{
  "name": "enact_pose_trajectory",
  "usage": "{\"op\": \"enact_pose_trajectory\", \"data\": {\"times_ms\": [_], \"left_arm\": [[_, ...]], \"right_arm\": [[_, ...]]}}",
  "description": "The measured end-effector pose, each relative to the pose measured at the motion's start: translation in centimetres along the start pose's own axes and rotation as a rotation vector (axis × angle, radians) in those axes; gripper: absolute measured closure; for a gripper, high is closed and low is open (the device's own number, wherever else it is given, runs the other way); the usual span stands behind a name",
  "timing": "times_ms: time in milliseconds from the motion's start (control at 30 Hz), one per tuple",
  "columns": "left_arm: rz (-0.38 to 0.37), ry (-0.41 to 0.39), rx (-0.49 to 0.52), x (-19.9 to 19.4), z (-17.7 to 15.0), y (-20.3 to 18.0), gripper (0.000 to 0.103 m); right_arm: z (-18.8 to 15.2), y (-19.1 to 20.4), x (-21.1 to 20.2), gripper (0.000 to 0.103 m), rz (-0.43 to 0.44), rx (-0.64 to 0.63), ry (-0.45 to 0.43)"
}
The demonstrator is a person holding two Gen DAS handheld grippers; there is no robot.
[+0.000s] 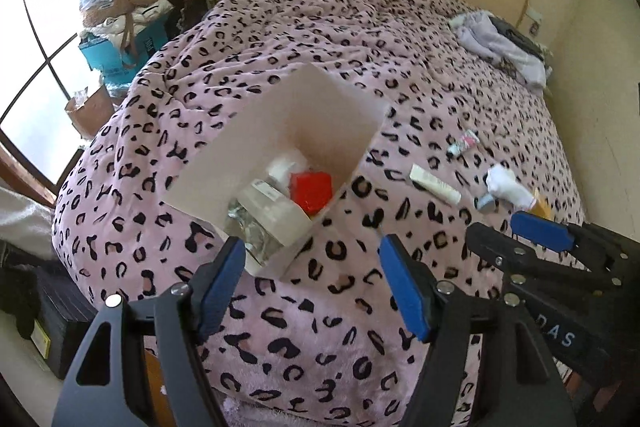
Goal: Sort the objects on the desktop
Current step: 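Raise both open tools out of the box and move toward the bed items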
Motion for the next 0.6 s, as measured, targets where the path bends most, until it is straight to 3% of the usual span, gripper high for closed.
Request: {"op": "enact_pose_trajectory", "data": {"times_ms": [233,333,600], "left_arm": [[0.013,0.016,0.086,2.5,-1.8,-3.9,0.031],[-0.003,0.018,0.130,3.7,-2.5,-6.3,0.025],[-0.068,0.026,0.255,6.5,-4.7,-13.8,0.025]], "right_arm": [[-4.6,-5.5,1.7,0.050,0.002,0.164,-0.016],[-6.8,-8.5,2.3,0.051,-0.015,0.247,-0.033],[-13.4,-16.5,3.9,0.051,-0.094,0.458,-0.044]]}}
Point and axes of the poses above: each gripper's, at about its wrist camera, not at the fingertips, and x roughly the way its jaws point, y to its left, z to its top, the point moved 4 cm from there along x, roughly the way its jaws point, and after that the axes turned 12 degrees about y, right-handed, at the moved point
